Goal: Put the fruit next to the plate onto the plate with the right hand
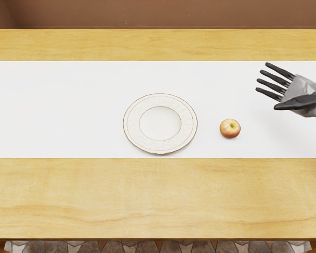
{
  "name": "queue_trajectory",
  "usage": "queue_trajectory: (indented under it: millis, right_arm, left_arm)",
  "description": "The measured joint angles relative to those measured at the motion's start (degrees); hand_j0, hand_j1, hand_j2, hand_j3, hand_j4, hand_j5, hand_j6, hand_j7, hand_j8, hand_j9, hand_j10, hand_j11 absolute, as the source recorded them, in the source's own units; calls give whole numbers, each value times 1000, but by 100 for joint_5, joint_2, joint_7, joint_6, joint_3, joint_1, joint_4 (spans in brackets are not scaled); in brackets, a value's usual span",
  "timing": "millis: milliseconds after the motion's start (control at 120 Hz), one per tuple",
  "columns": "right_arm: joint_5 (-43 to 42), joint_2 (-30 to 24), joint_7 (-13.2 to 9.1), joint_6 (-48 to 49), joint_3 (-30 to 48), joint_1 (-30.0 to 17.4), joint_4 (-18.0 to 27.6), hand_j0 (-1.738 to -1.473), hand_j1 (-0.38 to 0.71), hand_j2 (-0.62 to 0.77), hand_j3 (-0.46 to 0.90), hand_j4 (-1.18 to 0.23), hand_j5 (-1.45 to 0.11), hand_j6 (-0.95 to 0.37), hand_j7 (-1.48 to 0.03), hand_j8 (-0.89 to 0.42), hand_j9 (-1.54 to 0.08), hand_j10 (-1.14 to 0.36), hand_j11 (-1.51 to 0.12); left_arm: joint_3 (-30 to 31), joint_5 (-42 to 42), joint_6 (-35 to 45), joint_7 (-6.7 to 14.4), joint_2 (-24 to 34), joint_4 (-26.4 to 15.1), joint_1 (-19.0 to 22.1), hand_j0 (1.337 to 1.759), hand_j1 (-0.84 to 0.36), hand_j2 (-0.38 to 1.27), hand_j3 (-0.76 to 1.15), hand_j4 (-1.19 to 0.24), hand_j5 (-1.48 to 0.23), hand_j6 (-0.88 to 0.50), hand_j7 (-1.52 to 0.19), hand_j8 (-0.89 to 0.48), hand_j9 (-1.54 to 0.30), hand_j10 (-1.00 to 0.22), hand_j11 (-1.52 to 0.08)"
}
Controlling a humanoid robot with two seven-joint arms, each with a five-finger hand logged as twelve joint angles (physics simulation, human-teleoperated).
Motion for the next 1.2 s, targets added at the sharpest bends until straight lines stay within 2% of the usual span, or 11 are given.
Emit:
queue_trajectory:
  millis: [217,250,325,375,533,625,700,792,958,1092,1200]
  right_arm:
    - [166,-28,-37,0,-5,169,-32,-1658,-349,2,0,0,0,3,1,3,0,2,0]
    - [178,-56,-100,0,-52,277,-17,-1658,-349,2,0,0,0,3,1,3,0,2,0]
    - [15,-110,-715,0,-247,617,64,-1658,-349,2,0,0,0,3,0,3,0,2,0]
    - [-327,-282,-1019,1,-313,770,363,-1658,-349,2,0,0,0,3,0,3,0,2,0]
    - [-1403,-1064,-1617,-33,-393,982,1775,-1658,-349,1,0,0,0,2,0,2,0,1,0]
    - [-2336,-1101,-1961,-967,-555,1194,2575,-1658,-348,1,0,-1,-1,0,-1,0,-1,0,-1]
    - [-3016,-900,-2101,-1922,-1316,1930,2873,-1658,-346,1,0,-3,-4,-3,-4,-3,-4,-3,-4]
    - [-3415,-701,-2179,-3169,-2672,2903,3030,-1658,-337,-1,0,-11,-13,-11,-13,-11,-13,-11,-13]
    - [-3654,-91,-2223,-5145,-4855,3937,2989,-1658,-310,-6,0,-35,-44,-36,-43,-35,-44,-35,-44]
    - [-3688,499,-2231,-6322,-6227,4393,2635,-1658,-294,-8,0,-49,-61,-50,-61,-49,-61,-49,-61]
    - [-3693,872,-2233,-6762,-6845,4529,2494,-1658,-287,-9,0,-55,-69,-56,-69,-55,-69,-55,-69]
  left_arm:
    - [-1,1,0,0,0,0,0,1658,336,2,0,-11,-14,-11,-14,-11,-14,-11,-14]
    - [0,1,0,0,0,0,6,1658,336,2,0,-11,-14,-11,-14,-11,-14,-11,-14]
    - [1,1,0,0,0,0,0,1658,336,2,0,-11,-14,-11,-14,-11,-14,-11,-14]
    - [0,1,0,0,0,0,0,1658,336,2,0,-11,-14,-11,-14,-11,-14,-11,-14]
    - [1,0,0,0,0,0,4,1658,336,2,0,-11,-14,-11,-14,-11,-14,-11,-14]
    - [0,1,0,0,0,0,0,1658,336,2,0,-11,-14,-11,-14,-11,-14,-11,-14]
    - [0,1,0,0,0,0,0,1658,336,2,0,-11,-14,-11,-14,-11,-14,-11,-14]
    - [0,0,0,0,0,0,0,1658,336,2,0,-11,-14,-11,-14,-11,-14,-11,-14]
    - [0,0,0,0,0,0,0,1658,336,2,0,-11,-14,-11,-14,-11,-14,-11,-14]
    - [0,0,0,0,0,0,0,1658,336,2,0,-11,-14,-11,-14,-11,-14,-11,-14]
    - [0,-1,0,0,0,0,0,1658,336,2,0,-11,-14,-11,-14,-11,-14,-11,-14]
